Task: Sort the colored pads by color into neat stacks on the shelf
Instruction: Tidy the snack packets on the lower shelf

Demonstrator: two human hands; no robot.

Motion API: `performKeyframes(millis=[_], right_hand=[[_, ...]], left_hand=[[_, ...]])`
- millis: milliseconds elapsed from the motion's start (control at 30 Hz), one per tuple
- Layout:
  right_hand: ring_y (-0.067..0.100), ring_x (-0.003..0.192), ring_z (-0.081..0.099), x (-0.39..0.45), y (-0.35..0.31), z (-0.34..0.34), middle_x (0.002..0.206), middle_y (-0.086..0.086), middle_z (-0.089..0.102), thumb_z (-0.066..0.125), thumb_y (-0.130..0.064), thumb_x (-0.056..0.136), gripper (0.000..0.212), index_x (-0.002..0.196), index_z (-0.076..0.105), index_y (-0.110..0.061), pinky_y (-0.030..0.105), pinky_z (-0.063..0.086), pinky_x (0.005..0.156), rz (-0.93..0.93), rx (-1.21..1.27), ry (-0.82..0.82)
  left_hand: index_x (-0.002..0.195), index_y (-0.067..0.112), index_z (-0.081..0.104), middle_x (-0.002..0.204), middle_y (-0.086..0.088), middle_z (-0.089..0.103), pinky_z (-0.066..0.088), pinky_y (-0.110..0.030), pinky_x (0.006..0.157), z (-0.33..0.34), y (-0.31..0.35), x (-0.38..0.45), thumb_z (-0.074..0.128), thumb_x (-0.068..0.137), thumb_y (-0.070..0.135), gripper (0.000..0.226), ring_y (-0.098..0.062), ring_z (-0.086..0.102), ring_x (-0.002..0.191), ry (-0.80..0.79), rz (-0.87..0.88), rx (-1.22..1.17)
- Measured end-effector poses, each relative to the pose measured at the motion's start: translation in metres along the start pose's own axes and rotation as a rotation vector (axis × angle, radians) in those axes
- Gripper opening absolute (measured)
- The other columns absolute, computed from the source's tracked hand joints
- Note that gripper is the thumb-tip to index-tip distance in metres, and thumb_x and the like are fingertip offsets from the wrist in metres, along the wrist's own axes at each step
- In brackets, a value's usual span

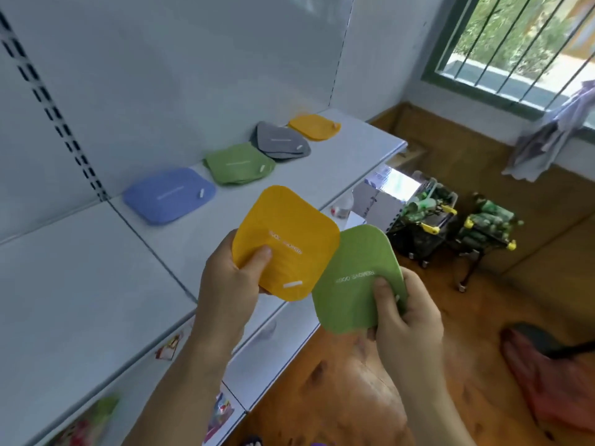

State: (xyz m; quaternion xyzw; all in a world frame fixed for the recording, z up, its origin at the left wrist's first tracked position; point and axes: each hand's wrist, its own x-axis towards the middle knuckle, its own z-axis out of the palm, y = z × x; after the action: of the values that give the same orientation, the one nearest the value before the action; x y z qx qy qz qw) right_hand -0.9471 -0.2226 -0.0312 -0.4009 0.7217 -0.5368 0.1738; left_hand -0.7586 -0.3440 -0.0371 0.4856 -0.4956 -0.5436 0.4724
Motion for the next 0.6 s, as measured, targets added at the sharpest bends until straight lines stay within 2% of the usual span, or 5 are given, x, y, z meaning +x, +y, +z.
performKeyframes(millis=[133,233,367,533,600], right_hand=[[0.037,0.058,0.055,0.061,0.021,0.020,0.065,0.003,0.058,0.056,-0.026,0.106,0.014,0.108,0.068,-0.032,0.056,0.050,0.053,0.022,0.050,-0.105],[0.031,0.048,0.051,0.113,0.027,0.035,0.057,0.006,0.055,0.056,-0.024,0.106,0.015,0.100,0.067,-0.031,0.051,0.045,0.046,0.002,0.088,-0.215],[0.038,0.053,0.055,0.186,0.027,0.052,0.058,0.008,0.056,0.053,-0.026,0.107,0.018,0.096,0.063,-0.036,0.049,0.043,0.046,-0.066,0.103,-0.392],[0.020,0.045,0.058,0.246,0.010,0.089,0.058,0.004,0.060,0.050,-0.017,0.108,0.019,0.102,0.062,-0.030,0.027,0.043,0.040,-0.067,0.171,-0.577],[0.021,0.046,0.059,0.257,0.001,0.112,0.059,0.002,0.061,0.048,-0.015,0.108,0.019,0.102,0.061,-0.028,0.031,0.043,0.043,-0.068,0.208,-0.659]], left_hand=[[0.113,0.033,0.075,0.105,0.008,0.079,0.066,-0.052,0.076,0.023,-0.002,0.038,0.065,0.101,0.014,0.024,-0.021,0.076,0.098,0.076,-0.009,0.023],[0.110,0.038,0.075,0.106,0.009,0.079,0.064,-0.055,0.081,0.038,-0.004,0.065,0.067,0.100,0.020,0.022,-0.021,0.076,0.099,0.171,-0.014,0.019],[0.104,0.049,0.075,0.105,0.013,0.079,0.061,-0.057,0.090,0.059,0.003,0.092,0.067,0.093,0.030,0.023,-0.020,0.075,0.102,0.353,0.018,0.027],[0.102,0.055,0.075,0.107,0.013,0.079,0.064,-0.048,0.077,0.067,0.006,0.101,0.068,0.100,0.019,0.037,-0.018,0.075,0.101,0.582,0.021,-0.030],[0.103,0.054,0.075,0.107,0.014,0.079,0.063,-0.044,0.075,0.062,0.005,0.097,0.068,0.099,0.017,0.037,-0.014,0.075,0.099,0.664,0.022,-0.037]])
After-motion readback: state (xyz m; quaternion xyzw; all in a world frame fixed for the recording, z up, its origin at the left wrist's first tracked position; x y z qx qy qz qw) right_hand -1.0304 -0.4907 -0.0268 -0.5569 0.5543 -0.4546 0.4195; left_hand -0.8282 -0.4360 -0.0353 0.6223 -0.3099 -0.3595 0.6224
